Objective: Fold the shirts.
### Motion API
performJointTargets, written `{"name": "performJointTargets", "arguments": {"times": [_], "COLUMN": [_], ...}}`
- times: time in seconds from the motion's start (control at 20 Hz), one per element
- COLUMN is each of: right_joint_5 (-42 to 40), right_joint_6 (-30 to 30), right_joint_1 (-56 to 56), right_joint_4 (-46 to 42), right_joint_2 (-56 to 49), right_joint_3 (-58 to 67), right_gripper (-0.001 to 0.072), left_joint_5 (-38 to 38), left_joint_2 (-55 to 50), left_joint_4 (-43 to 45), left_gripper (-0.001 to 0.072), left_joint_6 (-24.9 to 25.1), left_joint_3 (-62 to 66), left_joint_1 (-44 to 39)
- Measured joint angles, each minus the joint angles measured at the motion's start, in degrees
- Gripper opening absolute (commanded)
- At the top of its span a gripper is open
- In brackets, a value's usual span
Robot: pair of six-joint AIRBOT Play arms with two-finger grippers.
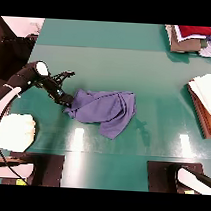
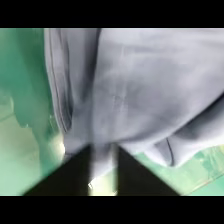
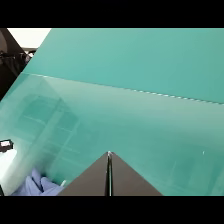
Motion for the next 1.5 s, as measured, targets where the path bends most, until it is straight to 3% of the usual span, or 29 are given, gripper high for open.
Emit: {"name": "performJointTargets", "arguments": {"times": [0.05, 0.1, 0.35, 0.7, 0.75, 0.85, 0.9, 1.2, 1.5], "right_joint_5": [0.0, 0.0, 0.8, 8.3, 8.3, 6.7, 5.3, -7.7, -13.6], "right_joint_6": [0.0, 0.0, 0.0, 1.8, 1.9, 2.3, 2.3, -1.7, -8.0], "right_joint_1": [0.0, 0.0, 0.0, 1.8, 2.6, 4.9, 6.3, 16.4, 25.6], "right_joint_4": [0.0, 0.0, 0.0, -6.8, -8.0, -9.5, -9.9, -2.4, 4.9], "right_joint_2": [0.0, 0.0, 0.0, 1.4, 2.0, 2.8, 2.9, -4.8, -17.0], "right_joint_3": [0.0, 0.0, 0.0, -7.7, -11.7, -21.2, -26.1, -48.6, -49.4], "right_gripper": [0.0015, 0.0015, 0.0015, 0.0016, 0.0039, 0.0473, 0.0509, 0.0509, 0.0509], "left_joint_5": [-0.4, -0.9, -1.2, 0.9, 1.7, 2.8, 3.0, 3.4, 3.5], "left_joint_2": [0.0, 0.0, 1.2, 11.6, 12.8, 14.8, 15.3, 16.6, 16.8], "left_joint_4": [0.1, 0.2, 0.3, 0.2, 0.2, 0.2, 0.2, 0.3, 0.3], "left_gripper": [0.0121, 0.0024, 0.0023, 0.0024, 0.0024, 0.0024, 0.0024, 0.0024, 0.0024], "left_joint_6": [0.0, -0.1, -0.2, -0.2, -0.2, -0.2, -0.2, -0.2, -0.2], "left_joint_3": [0.0, -0.1, 1.5, 19.5, 21.6, 24.7, 25.5, 27.3, 27.5], "left_joint_1": [0.0, 0.0, 0.0, 0.0, 0.0, 0.0, 0.0, 0.0, 0.0]}}
